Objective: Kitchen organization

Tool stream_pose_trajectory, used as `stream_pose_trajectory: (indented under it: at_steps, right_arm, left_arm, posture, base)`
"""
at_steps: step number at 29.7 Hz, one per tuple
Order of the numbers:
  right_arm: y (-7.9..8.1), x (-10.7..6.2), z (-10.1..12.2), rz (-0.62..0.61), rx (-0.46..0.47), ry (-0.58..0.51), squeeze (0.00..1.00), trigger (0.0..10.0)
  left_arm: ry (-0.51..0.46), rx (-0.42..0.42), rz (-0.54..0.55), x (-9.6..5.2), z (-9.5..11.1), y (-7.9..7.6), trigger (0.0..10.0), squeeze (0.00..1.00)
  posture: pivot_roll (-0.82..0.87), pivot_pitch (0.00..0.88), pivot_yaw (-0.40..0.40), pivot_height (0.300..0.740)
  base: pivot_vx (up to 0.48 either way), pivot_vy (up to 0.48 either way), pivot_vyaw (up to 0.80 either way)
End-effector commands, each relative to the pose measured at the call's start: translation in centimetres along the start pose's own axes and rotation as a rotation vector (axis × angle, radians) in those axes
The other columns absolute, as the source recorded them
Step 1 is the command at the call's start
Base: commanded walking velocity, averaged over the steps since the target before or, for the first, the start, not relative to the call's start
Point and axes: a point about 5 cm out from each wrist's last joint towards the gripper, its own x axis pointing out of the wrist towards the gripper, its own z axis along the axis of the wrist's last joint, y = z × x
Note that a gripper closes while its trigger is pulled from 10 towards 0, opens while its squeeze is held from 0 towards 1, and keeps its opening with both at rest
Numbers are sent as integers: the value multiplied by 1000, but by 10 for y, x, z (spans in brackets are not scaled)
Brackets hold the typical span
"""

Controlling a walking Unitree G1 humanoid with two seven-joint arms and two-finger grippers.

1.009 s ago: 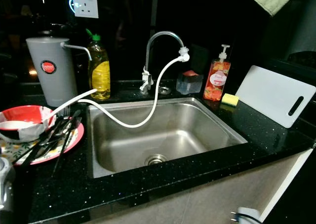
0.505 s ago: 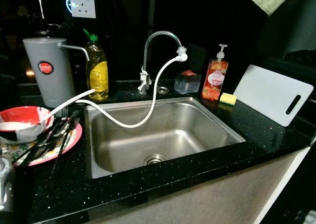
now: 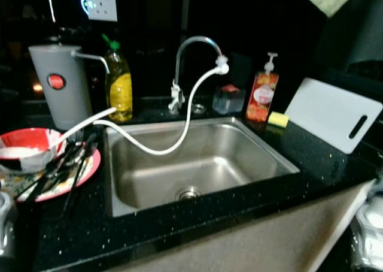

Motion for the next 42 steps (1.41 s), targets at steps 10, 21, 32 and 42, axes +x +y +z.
stream_pose_trajectory:
  at_steps: [10,21,32,42]
  right_arm:
    - [119,-89,-15,505,243,243,0,10000]
    - [162,-143,-12,724,301,314,0,10000]
    - [171,-146,-1,770,313,295,0,10000]
    - [174,-151,4,776,332,287,0,10000]
  left_arm:
    - [-35,5,13,1,5,6,10000,0]
    - [-202,36,-62,6,46,-2,10000,0]
    - [-137,245,-865,-25,60,-90,10000,0]
    - [-107,556,-1029,-21,53,-121,10000,0]
  posture:
    - [-51,0,-96,740]
    - [-48,0,-81,740]
    - [-48,0,-71,740]
    - [-63,0,-48,740]
  base:
    - [0,0,0]
    - [0,0,0]
    - [0,0,0]
    - [0,0,0]
